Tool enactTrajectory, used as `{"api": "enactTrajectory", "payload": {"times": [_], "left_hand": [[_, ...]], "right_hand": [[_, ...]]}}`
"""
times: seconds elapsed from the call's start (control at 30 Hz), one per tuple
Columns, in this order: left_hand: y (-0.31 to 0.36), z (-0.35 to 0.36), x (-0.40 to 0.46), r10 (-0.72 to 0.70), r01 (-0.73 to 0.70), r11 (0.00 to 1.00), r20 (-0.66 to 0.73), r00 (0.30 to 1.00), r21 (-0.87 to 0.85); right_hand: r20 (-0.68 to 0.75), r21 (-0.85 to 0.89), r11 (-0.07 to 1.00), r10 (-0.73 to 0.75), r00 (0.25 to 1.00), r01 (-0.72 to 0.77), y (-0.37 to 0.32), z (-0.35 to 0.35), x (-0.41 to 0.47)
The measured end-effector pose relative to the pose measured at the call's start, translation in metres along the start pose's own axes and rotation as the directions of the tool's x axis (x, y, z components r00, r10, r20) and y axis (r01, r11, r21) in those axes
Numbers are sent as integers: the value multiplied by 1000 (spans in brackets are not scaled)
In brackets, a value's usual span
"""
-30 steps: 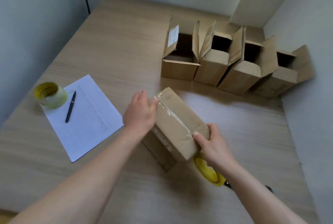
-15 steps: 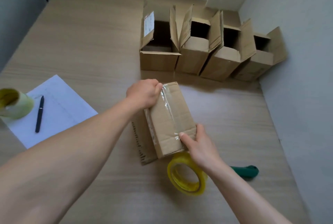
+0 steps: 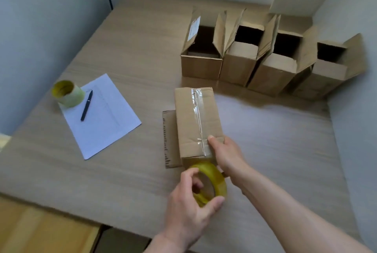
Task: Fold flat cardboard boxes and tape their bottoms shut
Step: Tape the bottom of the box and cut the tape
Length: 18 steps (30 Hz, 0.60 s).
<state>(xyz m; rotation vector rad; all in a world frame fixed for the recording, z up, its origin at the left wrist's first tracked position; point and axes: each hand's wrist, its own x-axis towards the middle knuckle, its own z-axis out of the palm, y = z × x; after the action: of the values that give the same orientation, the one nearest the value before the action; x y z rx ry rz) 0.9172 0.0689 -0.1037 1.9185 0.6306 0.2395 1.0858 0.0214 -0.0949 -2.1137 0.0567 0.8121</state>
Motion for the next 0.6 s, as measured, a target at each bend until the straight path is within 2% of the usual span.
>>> {"api": "enactTrajectory", "payload": {"times": [0.07,0.13,0.23,0.33,0.43,0.53,0.6], "left_hand": [[7,19,-1,-120,120,993,-35,992,-10],[12,35,3,-210,202,969,-39,977,-141],[6,49,4,-289,253,917,-76,954,-309],[-7,52,9,-459,395,772,-7,889,-498],[-15,52,17,-484,435,727,54,874,-531],[-17,56,27,-544,457,713,-7,839,-531],[-18,60,34,-583,488,724,-55,810,-487]], "right_hand": [[33,-32,999,-36,999,37,2,-2,-3],[61,-40,998,-48,997,51,2,-5,-5],[122,-34,999,5,993,-1,1,-9,-8],[144,-29,1000,2,990,2,3,-11,-9],[165,-16,1000,15,986,-12,3,-13,-7],[185,-14,1000,23,982,-21,0,-13,-1],[196,40,999,-25,980,18,8,-17,5]]}}
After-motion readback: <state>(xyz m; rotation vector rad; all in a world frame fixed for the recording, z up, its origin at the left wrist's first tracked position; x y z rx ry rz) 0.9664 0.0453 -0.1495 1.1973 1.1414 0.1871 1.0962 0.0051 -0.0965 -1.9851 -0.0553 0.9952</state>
